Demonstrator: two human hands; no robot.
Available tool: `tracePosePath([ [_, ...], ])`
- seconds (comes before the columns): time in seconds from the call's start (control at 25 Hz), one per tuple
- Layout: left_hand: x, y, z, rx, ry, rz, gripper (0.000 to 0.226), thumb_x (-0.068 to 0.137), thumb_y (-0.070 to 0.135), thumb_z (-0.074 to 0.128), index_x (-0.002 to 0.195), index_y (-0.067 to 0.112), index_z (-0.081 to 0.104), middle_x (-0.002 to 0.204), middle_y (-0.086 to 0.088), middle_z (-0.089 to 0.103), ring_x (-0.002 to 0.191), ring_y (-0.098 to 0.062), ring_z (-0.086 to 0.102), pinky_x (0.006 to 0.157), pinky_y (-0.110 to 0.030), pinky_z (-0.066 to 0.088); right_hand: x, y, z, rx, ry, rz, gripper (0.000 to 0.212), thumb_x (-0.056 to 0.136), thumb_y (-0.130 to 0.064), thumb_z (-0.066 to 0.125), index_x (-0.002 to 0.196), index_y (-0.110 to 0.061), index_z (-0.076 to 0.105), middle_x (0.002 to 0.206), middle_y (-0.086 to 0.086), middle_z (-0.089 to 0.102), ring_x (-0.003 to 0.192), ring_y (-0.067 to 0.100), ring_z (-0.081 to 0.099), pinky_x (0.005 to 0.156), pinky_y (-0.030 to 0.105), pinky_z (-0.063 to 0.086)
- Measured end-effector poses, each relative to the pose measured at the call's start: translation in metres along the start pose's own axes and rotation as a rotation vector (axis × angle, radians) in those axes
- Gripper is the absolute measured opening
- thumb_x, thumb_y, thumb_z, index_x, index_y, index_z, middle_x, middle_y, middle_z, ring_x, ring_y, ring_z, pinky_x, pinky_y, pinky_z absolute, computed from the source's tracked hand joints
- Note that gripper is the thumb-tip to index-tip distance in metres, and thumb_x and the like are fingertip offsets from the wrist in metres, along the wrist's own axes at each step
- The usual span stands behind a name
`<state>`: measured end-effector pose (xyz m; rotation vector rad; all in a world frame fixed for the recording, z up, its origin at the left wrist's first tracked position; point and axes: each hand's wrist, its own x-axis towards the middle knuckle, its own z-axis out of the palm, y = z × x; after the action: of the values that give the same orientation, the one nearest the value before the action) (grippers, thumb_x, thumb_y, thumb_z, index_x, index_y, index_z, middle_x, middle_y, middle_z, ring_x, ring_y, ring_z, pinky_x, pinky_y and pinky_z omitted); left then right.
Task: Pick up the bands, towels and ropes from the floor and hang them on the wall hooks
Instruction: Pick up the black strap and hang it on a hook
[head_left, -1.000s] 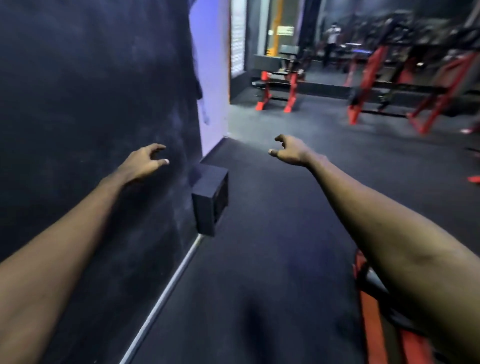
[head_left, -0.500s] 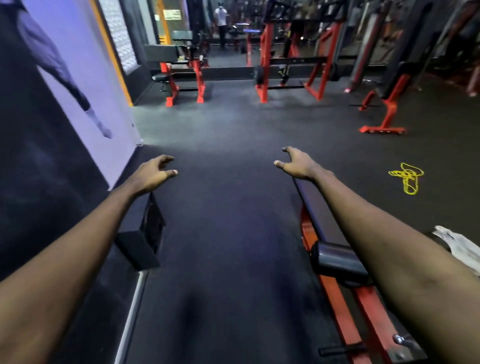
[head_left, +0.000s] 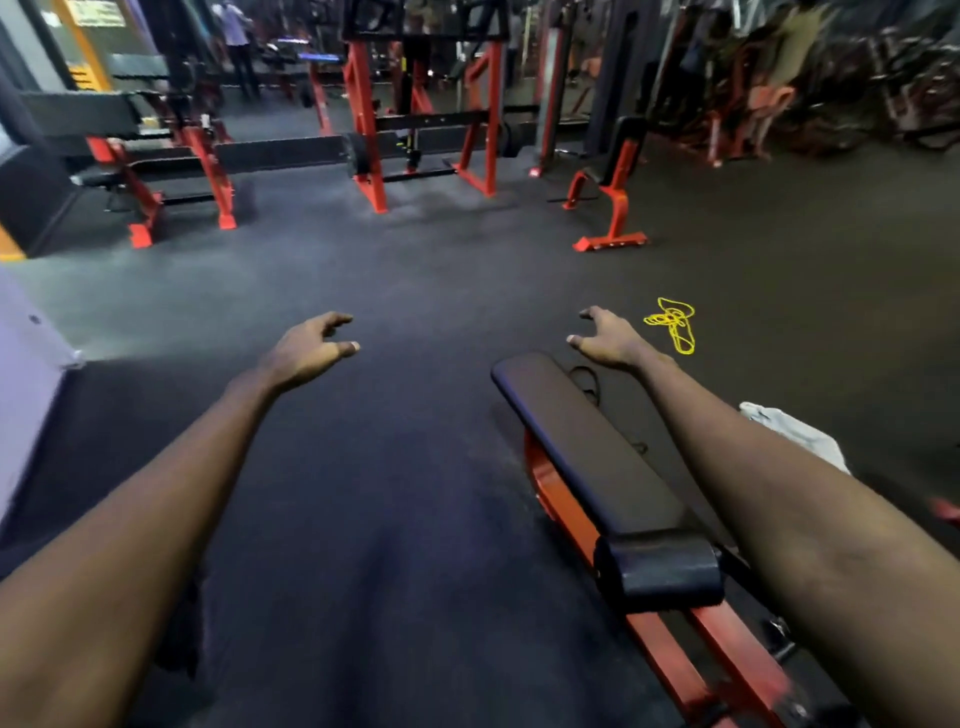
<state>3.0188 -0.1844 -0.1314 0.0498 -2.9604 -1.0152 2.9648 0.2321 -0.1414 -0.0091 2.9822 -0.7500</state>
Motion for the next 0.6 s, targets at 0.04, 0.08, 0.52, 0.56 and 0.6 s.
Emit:
tracePosePath([
  [0.04, 0.026, 0.000, -0.001, -0.005, -0.014, 0.026, 0.053, 0.091, 0.026, 0.066, 0.141, 0.017, 0.050, 0.143, -0.010, 0.053, 0.132, -0.022, 0.049, 0.106, -0.031, 0.035, 0.012, 0.001, -0.002, -0.001, 0.013, 0.029, 0.062, 0.093, -0.033, 0.062, 0.145, -0.006, 0.041, 0.150, 0.016, 0.043, 0.139, 0.030, 0.041, 0.112, 0.033, 0.032],
  [0.08, 0.057, 0.000, -0.002, -0.011, -0.037, 0.053, 0.053, 0.090, 0.026, 0.066, 0.141, 0.018, 0.051, 0.143, -0.009, 0.053, 0.132, -0.022, 0.050, 0.107, -0.031, 0.035, 0.026, 0.001, -0.004, -0.014, 0.025, 0.060, 0.062, 0.093, -0.033, 0.062, 0.145, -0.006, 0.041, 0.150, 0.016, 0.043, 0.139, 0.030, 0.041, 0.112, 0.033, 0.032],
  [0.52, 0.360, 0.021, 0.043, 0.022, -0.263, 0.247, 0.055, 0.089, 0.026, 0.066, 0.141, 0.020, 0.050, 0.141, -0.010, 0.055, 0.131, -0.022, 0.051, 0.109, -0.034, 0.037, 0.224, 0.052, -0.006, 0.014, 0.136, 0.348, 0.059, 0.092, -0.033, 0.060, 0.143, -0.007, 0.045, 0.147, 0.014, 0.049, 0.137, 0.031, 0.044, 0.110, 0.036, 0.037],
  [0.56, 0.390, 0.025, 0.050, 0.042, -0.290, 0.257, 0.055, 0.090, 0.025, 0.066, 0.142, 0.020, 0.049, 0.141, -0.009, 0.054, 0.131, -0.021, 0.050, 0.109, -0.035, 0.037, 0.246, 0.058, -0.005, 0.038, 0.146, 0.377, 0.058, 0.092, -0.032, 0.061, 0.142, -0.007, 0.046, 0.146, 0.013, 0.050, 0.136, 0.031, 0.045, 0.109, 0.036, 0.038],
  [0.6, 0.419, 0.031, 0.056, 0.060, -0.321, 0.263, 0.055, 0.090, 0.025, 0.066, 0.142, 0.019, 0.049, 0.142, -0.008, 0.054, 0.132, -0.021, 0.049, 0.109, -0.035, 0.036, 0.267, 0.065, -0.005, 0.057, 0.156, 0.402, 0.057, 0.092, -0.032, 0.061, 0.141, -0.007, 0.047, 0.146, 0.013, 0.051, 0.135, 0.031, 0.046, 0.108, 0.035, 0.038],
])
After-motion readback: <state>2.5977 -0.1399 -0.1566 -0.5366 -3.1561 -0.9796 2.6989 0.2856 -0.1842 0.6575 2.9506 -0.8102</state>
